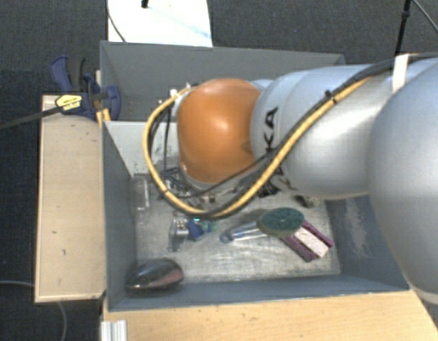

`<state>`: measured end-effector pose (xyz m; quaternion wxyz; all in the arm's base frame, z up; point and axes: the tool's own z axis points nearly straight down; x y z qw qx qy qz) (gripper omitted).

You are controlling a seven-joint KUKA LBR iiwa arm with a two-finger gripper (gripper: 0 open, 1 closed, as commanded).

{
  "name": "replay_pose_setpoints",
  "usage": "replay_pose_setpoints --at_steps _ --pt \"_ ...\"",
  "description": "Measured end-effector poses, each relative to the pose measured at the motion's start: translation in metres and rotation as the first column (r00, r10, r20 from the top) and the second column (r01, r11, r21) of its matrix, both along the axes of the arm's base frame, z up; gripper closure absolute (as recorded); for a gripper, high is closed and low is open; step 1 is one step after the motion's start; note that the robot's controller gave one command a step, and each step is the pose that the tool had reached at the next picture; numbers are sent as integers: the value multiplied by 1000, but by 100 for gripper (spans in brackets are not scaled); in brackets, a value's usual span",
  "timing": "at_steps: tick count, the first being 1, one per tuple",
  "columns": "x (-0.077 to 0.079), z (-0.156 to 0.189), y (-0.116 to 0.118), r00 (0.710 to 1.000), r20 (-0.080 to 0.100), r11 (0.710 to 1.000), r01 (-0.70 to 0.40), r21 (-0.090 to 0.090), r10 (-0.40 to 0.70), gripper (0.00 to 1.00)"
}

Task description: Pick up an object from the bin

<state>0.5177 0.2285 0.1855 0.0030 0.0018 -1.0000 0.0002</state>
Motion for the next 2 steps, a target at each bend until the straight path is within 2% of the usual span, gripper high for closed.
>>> replay_pose_setpoints --at_steps 1,2 --pt "27 -115 -66 978 10 978 -210 2 210 0" --pt "22 -83 -84 985 13 985 -170 1 170 0"
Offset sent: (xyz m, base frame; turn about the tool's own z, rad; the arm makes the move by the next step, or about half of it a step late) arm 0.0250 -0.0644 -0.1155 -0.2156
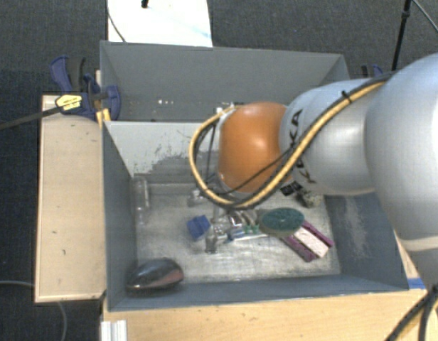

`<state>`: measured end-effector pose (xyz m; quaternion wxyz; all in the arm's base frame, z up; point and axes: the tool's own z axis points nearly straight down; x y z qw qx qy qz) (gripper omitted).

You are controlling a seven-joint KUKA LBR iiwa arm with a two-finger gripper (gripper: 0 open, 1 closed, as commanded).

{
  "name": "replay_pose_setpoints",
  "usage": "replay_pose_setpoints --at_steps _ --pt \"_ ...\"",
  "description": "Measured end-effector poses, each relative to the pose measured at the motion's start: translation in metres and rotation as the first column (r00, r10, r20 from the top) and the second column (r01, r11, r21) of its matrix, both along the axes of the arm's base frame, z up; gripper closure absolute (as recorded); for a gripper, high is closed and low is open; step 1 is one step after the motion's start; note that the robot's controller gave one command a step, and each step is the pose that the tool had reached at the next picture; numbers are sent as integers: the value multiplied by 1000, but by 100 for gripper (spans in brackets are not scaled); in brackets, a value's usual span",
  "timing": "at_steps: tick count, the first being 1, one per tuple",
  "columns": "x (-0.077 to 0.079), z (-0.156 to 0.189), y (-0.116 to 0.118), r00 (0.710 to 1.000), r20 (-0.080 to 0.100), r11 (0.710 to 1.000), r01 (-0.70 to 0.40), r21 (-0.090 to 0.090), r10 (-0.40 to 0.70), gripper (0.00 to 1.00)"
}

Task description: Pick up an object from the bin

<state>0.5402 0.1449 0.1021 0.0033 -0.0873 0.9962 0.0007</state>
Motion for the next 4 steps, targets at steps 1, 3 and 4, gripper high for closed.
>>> replay_pose_setpoints --at_steps 1,3,4 --pt "-4 -2 8 1000 -5 1000 5 0 -5 0" --pt "-3 -31 -2 997 -2 997 74 1 -74 0" --pt "-1 -27 -1 997 3 997 77 4 -77 100"
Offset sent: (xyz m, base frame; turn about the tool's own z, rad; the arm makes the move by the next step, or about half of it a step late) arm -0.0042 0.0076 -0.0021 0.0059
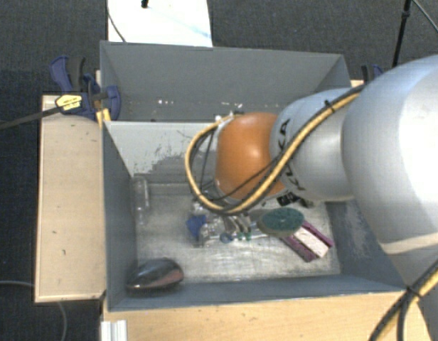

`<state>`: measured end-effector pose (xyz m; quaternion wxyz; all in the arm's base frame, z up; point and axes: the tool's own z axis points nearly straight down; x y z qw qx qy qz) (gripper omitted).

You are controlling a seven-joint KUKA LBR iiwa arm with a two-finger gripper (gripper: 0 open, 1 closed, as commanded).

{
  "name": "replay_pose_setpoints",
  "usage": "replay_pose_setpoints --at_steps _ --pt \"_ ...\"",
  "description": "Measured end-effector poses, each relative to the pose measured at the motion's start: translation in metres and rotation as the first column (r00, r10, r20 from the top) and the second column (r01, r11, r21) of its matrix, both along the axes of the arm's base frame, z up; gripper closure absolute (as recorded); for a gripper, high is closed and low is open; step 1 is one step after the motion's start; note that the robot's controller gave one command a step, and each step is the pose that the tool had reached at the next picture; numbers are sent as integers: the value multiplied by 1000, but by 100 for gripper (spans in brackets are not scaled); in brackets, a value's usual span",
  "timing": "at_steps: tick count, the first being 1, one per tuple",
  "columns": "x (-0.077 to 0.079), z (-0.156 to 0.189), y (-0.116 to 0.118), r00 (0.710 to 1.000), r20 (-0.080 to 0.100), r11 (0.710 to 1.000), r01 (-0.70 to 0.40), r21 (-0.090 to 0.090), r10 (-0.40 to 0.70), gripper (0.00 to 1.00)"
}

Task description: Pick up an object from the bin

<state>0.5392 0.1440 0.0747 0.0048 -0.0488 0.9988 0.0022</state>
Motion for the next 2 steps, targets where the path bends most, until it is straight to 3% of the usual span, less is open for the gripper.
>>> replay_pose_setpoints --at_steps 1,2 --pt "2 66 1 1000 0 1000 5 -1 -5 100" --pt "4 108 1 1000 -2 1000 9 -2 -9 100"
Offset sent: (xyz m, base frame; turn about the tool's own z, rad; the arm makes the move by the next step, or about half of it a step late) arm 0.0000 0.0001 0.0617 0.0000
